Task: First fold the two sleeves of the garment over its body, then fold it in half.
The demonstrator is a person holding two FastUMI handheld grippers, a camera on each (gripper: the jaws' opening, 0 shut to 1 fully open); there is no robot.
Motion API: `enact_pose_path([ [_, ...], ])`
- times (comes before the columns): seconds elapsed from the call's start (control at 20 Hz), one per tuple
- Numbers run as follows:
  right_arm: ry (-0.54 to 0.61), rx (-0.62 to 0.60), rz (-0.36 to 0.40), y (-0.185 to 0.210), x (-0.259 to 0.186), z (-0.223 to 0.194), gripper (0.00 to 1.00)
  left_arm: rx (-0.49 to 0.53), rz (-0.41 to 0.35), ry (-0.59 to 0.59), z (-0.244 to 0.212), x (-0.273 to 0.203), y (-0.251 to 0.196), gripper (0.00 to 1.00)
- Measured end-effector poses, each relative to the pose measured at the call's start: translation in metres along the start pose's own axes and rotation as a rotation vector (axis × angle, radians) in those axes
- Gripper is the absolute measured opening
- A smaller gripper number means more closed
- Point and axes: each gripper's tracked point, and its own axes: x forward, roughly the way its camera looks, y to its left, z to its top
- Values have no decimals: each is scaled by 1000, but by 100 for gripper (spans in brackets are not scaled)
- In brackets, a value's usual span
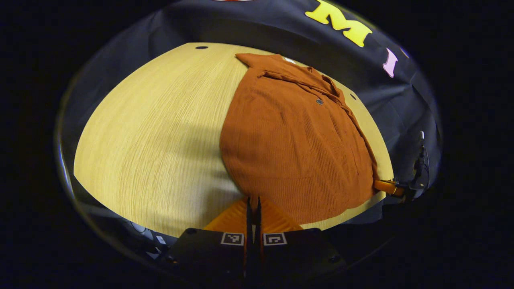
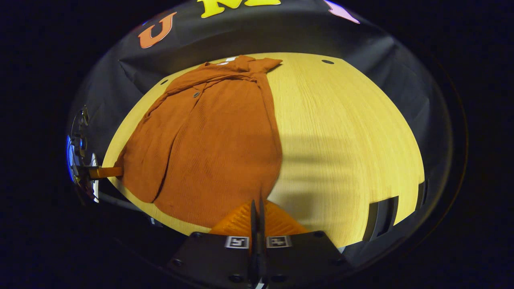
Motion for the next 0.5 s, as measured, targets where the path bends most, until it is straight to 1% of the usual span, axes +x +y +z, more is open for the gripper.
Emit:
enact_pose_path([
  [0.1, -12, 26, 17, 1, -6, 10, 1, 33, 6, -18, 11, -3, -3, 3],
  [0.2, -46, 35, 28, 1, -14, 29, 1, 43, 4, -39, 26, -5, -6, 3],
  [0.25, -70, 44, 37, 2, -19, 42, 1, 42, -13, -51, 35, -7, -11, 3],
  [0.3, -105, 57, 50, 3, -26, 61, 1, 39, -74, -79, 51, -13, -25, 3],
  [0.35, -127, 63, 55, 5, -30, 75, 1, 46, -107, -105, 65, -20, -36, 3],
  [0.5, -191, 54, 69, 6, -40, 111, 1, 89, -118, -157, 97, -29, -42, 3],
])
